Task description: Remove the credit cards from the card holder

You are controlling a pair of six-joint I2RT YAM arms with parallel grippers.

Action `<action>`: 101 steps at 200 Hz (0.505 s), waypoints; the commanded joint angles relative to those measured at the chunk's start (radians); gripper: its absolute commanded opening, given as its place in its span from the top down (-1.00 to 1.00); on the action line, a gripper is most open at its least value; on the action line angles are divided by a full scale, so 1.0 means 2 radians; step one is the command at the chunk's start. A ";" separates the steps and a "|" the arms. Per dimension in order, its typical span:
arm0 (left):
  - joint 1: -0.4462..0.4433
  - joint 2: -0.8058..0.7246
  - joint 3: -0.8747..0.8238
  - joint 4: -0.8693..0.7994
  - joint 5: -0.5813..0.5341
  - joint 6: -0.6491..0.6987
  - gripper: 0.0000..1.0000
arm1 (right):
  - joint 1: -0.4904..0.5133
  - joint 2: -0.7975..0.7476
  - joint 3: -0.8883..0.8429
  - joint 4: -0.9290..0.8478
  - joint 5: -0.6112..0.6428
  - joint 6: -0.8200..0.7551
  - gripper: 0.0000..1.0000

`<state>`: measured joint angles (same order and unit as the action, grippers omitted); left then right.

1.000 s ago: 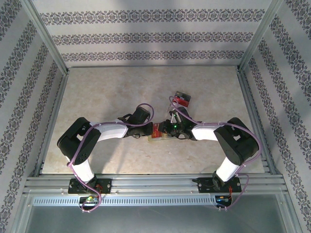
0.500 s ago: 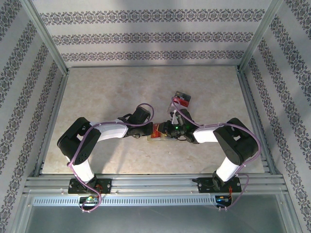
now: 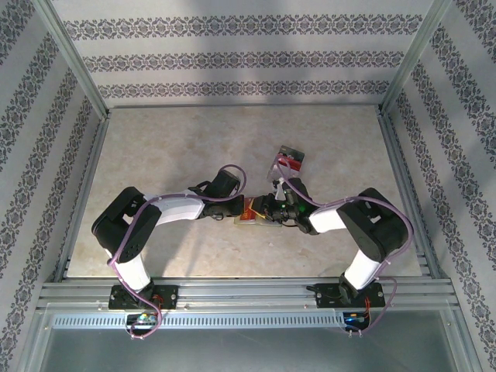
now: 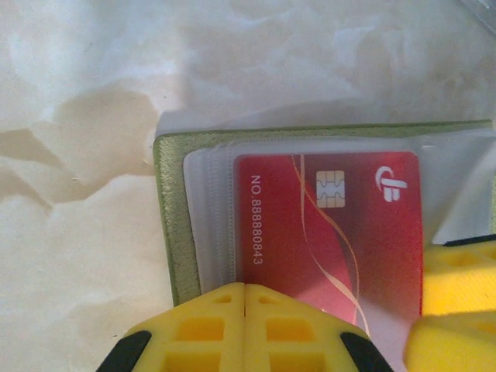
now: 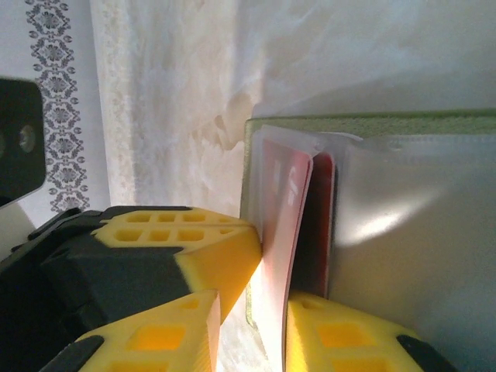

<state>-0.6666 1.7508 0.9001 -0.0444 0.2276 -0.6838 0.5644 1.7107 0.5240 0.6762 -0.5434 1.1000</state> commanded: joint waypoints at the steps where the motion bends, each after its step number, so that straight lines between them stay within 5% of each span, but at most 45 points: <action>1: -0.010 0.016 -0.001 -0.004 0.025 0.007 1.00 | 0.008 0.029 0.002 0.112 -0.044 0.030 0.47; 101: -0.009 0.024 -0.001 -0.029 -0.007 -0.010 1.00 | -0.016 0.036 -0.050 0.233 -0.050 0.072 0.53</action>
<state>-0.6670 1.7542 0.9031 -0.0402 0.2131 -0.6888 0.5446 1.8004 0.4416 0.9829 -0.5861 1.2263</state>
